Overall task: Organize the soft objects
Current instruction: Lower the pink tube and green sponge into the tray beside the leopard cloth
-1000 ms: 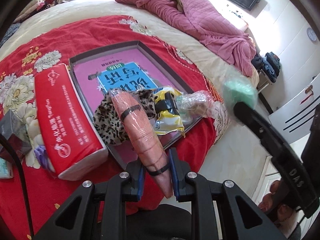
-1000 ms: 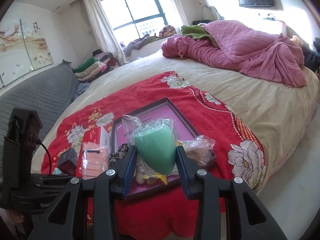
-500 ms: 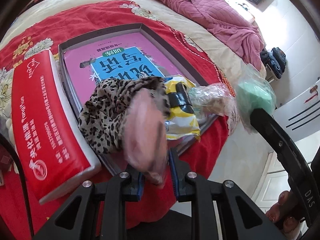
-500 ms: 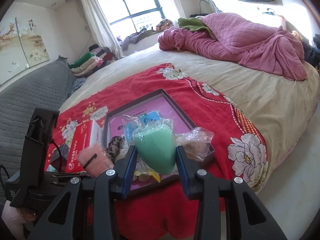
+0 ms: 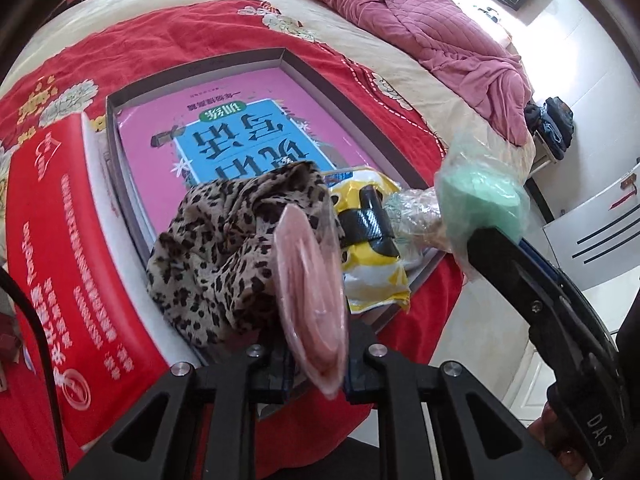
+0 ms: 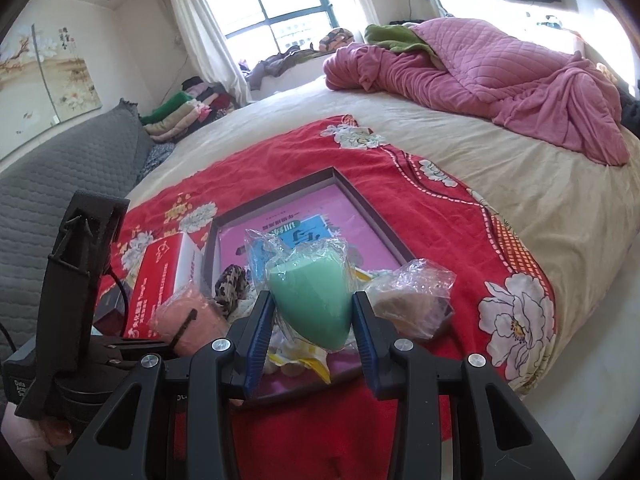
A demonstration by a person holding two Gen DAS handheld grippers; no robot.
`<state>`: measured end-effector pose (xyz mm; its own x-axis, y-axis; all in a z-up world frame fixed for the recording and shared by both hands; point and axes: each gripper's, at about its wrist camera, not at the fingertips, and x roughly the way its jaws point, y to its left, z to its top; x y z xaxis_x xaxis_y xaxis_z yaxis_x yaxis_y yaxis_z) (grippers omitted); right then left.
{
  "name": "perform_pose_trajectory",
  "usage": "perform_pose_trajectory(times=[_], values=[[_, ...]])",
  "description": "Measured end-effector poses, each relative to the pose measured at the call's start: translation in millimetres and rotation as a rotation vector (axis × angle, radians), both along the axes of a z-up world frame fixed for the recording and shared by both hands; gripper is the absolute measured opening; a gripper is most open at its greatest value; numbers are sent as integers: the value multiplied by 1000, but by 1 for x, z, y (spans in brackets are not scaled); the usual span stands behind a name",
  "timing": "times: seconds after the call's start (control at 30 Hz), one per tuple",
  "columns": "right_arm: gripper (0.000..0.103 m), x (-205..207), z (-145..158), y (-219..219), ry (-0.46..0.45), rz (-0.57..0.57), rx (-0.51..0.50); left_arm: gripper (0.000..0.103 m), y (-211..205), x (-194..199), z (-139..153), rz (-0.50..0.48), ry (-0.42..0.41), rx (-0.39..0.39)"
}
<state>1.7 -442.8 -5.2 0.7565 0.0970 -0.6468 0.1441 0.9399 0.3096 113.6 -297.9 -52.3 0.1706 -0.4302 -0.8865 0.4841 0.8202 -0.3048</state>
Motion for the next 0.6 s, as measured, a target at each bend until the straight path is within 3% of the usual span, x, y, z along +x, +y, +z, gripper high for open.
perform_pose_trajectory(times=[0.6], values=[[41, 22, 3, 4, -12, 31, 7, 17, -5, 31, -8, 21, 7, 49]])
